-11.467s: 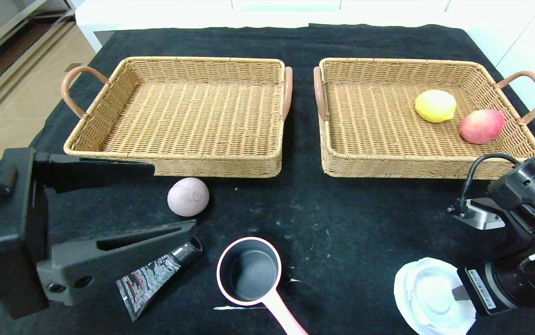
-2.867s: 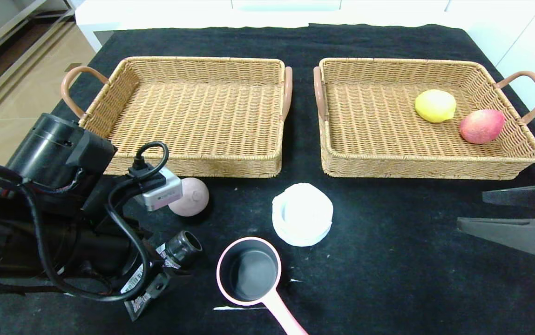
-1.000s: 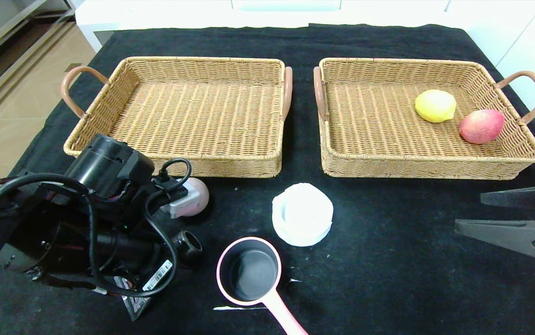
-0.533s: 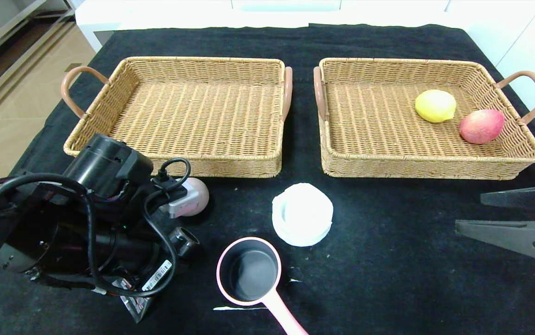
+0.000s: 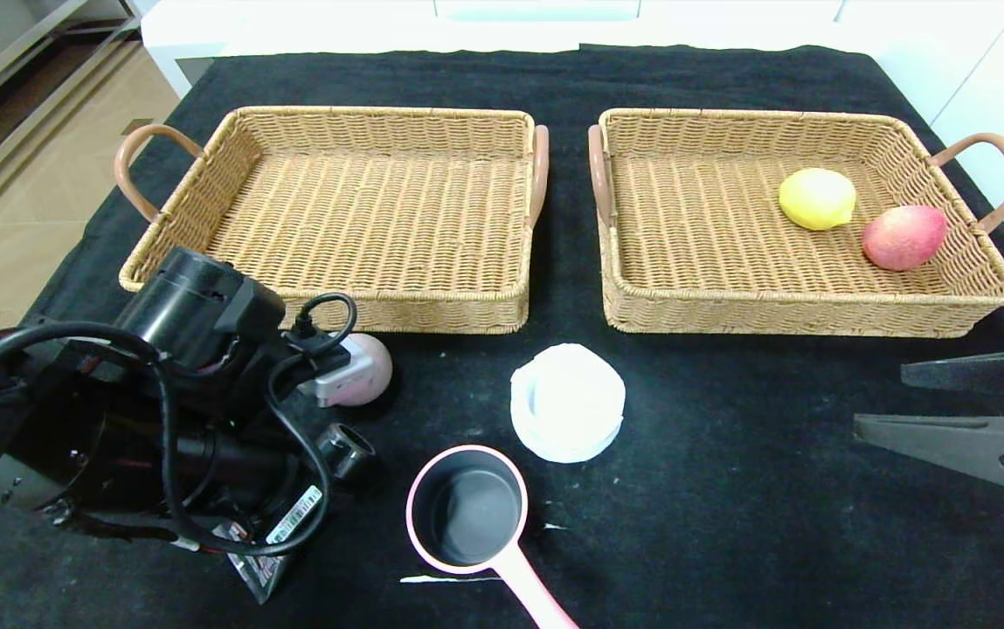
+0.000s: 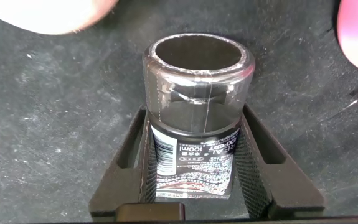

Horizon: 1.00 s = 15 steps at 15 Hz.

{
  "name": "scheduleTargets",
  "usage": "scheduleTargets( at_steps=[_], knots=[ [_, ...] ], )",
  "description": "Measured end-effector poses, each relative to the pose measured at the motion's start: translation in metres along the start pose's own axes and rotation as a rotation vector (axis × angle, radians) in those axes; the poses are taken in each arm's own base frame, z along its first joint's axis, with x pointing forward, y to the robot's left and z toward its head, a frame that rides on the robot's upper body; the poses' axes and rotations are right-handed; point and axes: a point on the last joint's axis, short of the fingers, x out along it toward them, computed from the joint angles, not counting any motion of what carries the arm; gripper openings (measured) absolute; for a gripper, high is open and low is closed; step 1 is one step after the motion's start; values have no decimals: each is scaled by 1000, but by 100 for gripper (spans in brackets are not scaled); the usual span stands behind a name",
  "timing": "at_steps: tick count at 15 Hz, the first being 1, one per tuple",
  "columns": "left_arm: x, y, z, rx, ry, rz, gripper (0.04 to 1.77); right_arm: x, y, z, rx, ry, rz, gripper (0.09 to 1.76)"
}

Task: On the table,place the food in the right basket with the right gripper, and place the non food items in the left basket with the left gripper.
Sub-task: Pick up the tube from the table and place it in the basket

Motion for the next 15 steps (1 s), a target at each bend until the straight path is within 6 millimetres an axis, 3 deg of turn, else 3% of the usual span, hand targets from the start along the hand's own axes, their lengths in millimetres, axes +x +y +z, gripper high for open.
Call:
scheduleTargets(
  at_steps=[8,15],
  knots=[
    [-8,-7,3,26,-20,-3,77,0,0,0,0,1,0,170],
    [-47,-15,-3,60,-96,36,76,1,0,0,1,5,3,170]
  ],
)
